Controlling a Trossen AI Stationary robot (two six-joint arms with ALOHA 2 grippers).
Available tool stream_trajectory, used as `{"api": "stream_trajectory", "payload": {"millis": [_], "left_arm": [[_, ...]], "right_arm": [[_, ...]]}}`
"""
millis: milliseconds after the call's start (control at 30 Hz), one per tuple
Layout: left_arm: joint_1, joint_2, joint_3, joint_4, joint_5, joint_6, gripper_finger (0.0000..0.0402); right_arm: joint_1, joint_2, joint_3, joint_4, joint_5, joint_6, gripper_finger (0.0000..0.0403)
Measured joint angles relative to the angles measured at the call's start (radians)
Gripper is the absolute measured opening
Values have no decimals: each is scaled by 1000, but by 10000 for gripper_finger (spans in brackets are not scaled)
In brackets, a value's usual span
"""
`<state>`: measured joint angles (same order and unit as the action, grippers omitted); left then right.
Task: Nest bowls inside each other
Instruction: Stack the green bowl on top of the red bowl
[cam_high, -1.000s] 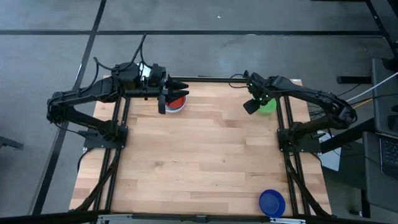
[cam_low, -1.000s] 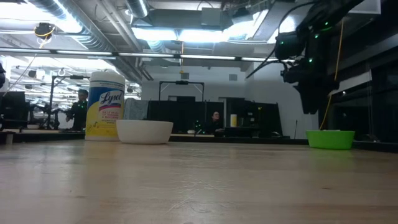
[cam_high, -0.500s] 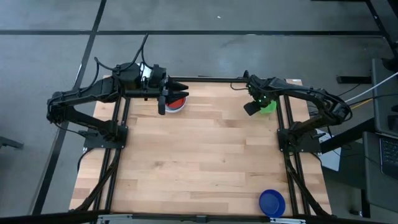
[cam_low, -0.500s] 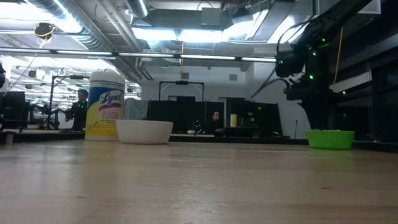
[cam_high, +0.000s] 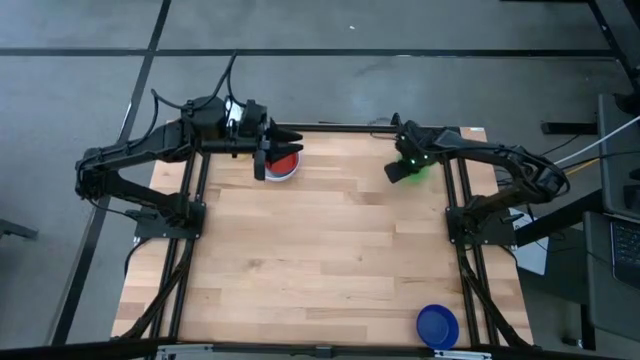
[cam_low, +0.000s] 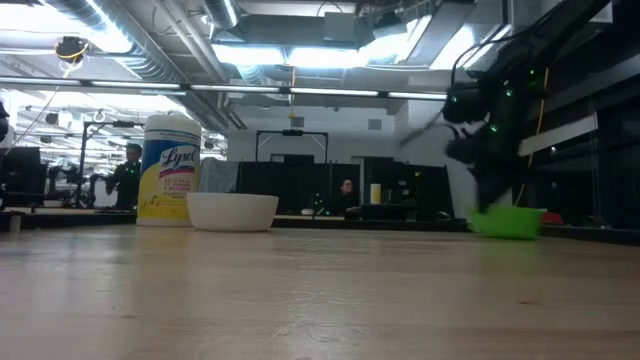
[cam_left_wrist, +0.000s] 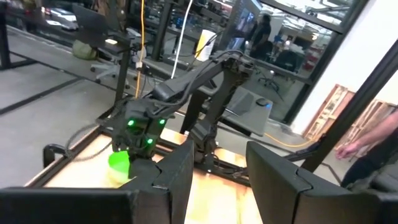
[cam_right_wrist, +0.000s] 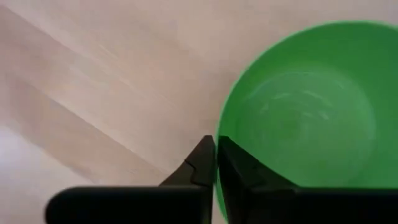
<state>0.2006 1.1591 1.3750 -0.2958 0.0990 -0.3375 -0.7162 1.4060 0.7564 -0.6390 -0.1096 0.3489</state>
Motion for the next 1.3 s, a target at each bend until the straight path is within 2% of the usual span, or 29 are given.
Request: {"api": "stream_trajectory", "payload": {"millis": [200, 300, 433, 533, 633, 767, 833, 933, 1067, 1167, 1300], "left_arm": [[34, 0, 0, 0, 14, 94, 137], [104, 0, 0, -3, 117, 127, 117], [219, 6, 0, -52, 247, 131, 81], [315, 11, -2, -79, 398, 153, 60], [408, 25, -1, -70, 597, 126, 49], [492, 43, -1, -50, 847, 81, 51], [513, 55, -1, -17, 932, 24, 60], [522, 69, -1, 84, 1022, -76, 80], [516, 101, 0, 273, 1125, -250, 114], [494, 132, 1, 424, 1149, -368, 138], [454, 166, 0, 443, 1145, -383, 162]], "right_arm": [[87, -96, 78, 292, -223, 104, 5], [141, -120, 165, 423, -347, 145, 4], [199, -113, 294, 495, -493, 185, 3], [244, -110, 366, 564, -594, 208, 2], [281, -110, 427, 644, -700, 230, 2], [319, -110, 479, 712, -855, 245, 1], [348, -110, 486, 784, -916, 253, 1], [393, -110, 486, 888, -958, 285, 1], [430, -96, 487, 959, -961, 300, 1], [444, -75, 487, 993, -956, 310, 1], [456, -42, 487, 1076, -955, 352, 0]]}}
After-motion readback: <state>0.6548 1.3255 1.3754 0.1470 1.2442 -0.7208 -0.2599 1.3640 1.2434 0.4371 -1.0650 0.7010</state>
